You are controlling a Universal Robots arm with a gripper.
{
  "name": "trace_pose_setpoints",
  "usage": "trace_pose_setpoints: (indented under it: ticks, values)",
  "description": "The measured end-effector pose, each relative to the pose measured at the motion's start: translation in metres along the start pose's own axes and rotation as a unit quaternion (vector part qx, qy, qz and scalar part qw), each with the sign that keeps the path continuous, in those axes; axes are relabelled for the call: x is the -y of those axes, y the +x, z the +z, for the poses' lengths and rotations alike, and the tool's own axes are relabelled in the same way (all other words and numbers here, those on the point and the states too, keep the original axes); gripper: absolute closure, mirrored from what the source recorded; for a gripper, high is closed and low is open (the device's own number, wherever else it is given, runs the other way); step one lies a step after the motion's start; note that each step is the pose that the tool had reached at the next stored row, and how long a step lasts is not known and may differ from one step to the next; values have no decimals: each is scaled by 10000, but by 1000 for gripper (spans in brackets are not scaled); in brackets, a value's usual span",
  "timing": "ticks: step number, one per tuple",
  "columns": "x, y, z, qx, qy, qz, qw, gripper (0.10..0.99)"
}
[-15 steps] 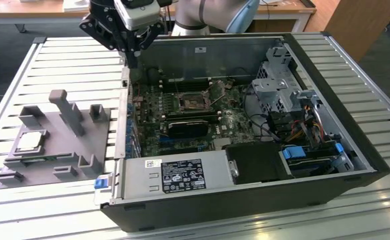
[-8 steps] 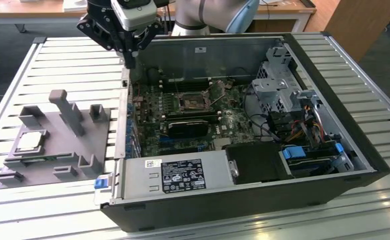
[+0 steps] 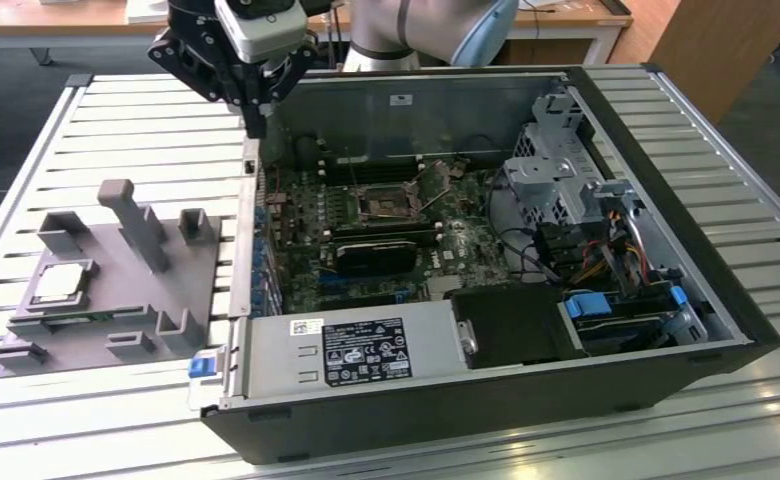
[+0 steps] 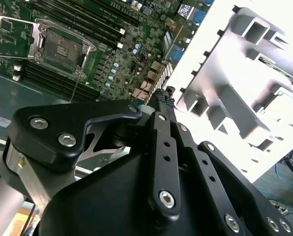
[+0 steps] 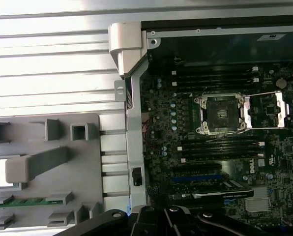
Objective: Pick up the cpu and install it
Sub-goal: 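Reach for the cpu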
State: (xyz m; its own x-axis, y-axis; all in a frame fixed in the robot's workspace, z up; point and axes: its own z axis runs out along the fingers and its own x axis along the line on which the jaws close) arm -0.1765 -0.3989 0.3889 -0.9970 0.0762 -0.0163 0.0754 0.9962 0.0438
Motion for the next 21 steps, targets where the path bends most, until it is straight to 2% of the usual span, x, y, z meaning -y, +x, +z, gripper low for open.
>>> trace_pose_setpoints:
  ticks: [21]
  values:
    - [9,112,11,-10,1,1,10000,980]
